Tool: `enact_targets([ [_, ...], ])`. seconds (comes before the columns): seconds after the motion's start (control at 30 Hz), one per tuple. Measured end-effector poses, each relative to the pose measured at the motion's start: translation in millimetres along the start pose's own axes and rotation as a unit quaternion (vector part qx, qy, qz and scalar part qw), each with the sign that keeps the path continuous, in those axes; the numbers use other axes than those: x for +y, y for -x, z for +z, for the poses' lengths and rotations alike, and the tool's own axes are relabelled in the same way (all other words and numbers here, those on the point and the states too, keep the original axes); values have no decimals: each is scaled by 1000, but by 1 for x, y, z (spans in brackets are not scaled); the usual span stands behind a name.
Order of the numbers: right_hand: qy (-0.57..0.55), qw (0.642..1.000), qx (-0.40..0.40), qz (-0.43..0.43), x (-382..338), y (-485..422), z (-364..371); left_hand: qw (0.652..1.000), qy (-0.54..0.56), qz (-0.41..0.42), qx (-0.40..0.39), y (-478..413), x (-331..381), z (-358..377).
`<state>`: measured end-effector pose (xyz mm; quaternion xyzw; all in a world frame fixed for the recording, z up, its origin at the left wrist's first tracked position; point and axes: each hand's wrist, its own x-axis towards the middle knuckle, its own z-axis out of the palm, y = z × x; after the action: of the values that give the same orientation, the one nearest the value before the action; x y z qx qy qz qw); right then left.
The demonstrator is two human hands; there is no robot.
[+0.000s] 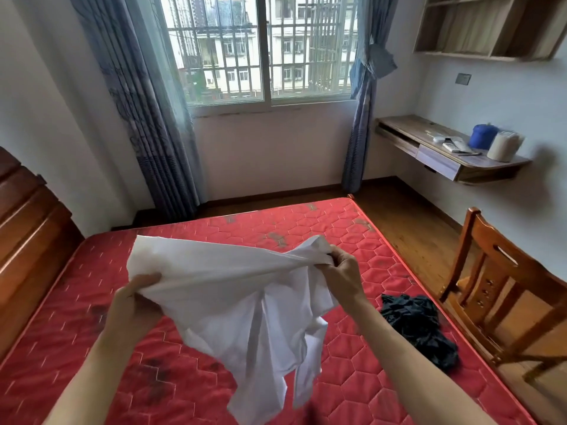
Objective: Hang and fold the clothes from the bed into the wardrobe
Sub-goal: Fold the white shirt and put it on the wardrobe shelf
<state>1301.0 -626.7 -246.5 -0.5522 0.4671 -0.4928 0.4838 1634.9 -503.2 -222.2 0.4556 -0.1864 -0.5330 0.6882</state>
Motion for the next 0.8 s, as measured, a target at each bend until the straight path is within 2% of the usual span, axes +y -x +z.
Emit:
enact_targets([
  [0.2, -26, 996, -81, 36, -18, 0, 3, 996, -84, 20, -15, -6, 3, 5],
  [0.37, -40, 987, -147, 53, -18, 1, -9, 999, -30, 2, -15, -11, 2, 0],
  [0.47, -15, 985, -168, 35, -21, 6, -15, 997, -5, -52, -61, 0, 9, 7],
  [0.6, 48, 989, -142, 4, -27, 12, -18, 985, -113, -124, -48, 5, 10, 15],
  [0.7, 48, 988, -145, 1, -30, 14, -19, 954, -226, -179, -79, -6, 1, 6],
  [0.8, 17, 976, -211, 39, -34, 15, -24, 871, -391, -268, -129, 1, -8, 6],
])
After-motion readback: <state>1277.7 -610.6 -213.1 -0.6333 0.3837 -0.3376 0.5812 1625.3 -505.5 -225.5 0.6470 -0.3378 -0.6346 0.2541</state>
